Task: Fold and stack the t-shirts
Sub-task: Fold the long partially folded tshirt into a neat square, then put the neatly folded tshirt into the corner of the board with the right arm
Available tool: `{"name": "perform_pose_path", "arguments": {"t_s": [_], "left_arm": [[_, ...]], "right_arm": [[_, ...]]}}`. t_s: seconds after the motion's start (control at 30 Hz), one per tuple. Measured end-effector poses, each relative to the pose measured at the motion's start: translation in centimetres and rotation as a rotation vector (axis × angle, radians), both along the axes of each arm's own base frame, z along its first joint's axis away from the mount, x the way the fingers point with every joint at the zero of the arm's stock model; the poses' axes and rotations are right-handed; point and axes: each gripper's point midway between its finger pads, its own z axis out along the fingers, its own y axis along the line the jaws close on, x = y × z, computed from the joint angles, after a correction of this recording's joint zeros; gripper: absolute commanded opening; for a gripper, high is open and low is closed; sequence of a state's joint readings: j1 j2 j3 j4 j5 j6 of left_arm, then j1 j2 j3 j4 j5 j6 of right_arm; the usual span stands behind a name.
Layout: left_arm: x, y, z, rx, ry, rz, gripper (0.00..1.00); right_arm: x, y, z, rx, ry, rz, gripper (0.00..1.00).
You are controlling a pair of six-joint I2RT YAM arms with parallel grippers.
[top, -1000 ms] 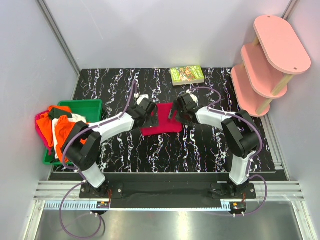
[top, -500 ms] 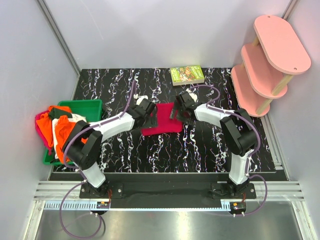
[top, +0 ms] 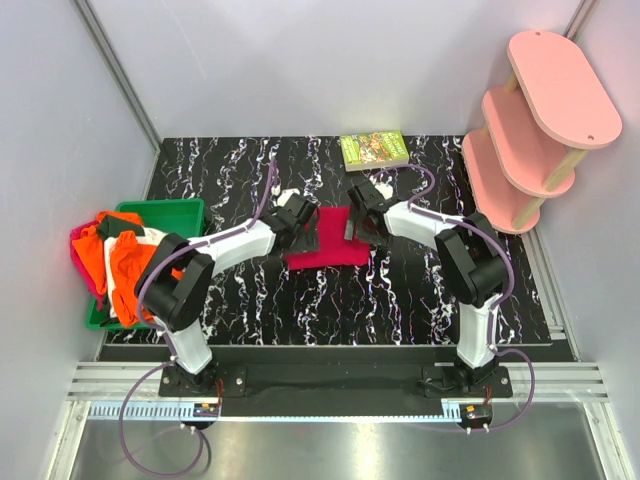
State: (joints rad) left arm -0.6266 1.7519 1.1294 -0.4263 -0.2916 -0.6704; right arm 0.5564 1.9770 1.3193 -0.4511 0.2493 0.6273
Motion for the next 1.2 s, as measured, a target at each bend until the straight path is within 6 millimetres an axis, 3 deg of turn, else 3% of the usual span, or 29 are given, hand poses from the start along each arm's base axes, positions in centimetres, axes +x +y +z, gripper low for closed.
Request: {"name": "perform_pose_path", "arguments": {"t_s": [0.4, 0.53, 0.8, 1.0, 1.2], "left_arm": [[0.1, 0.0, 0.0, -0.005, 0.000, 0.008, 0.85], [0.1, 0.0, 0.1, -0.006, 0.000, 0.009, 0.85], [0.1, 0.0, 0.1, -0.008, 0.002, 0.007, 0.84], [0.1, 0.0, 0.1, -0.008, 0.001, 0.007, 0.84], [-0.1, 0.1, 0.0, -0.007, 0.003, 0.007, 0.84]], "right_arm": [[-0.3, 0.0, -0.9, 0.016, 0.005, 0.042, 0.66], [-0.3, 0.3, -1.0, 0.051, -0.018, 0.048, 0.52], [-0.1, 2.5, -1.2, 0.206, -0.039, 0.054, 0.02], [-0.3, 3.8, -1.2, 0.287, -0.032, 0.059, 0.00], [-0.7, 3.5, -0.3, 0.292, -0.063, 0.047, 0.00]]}}
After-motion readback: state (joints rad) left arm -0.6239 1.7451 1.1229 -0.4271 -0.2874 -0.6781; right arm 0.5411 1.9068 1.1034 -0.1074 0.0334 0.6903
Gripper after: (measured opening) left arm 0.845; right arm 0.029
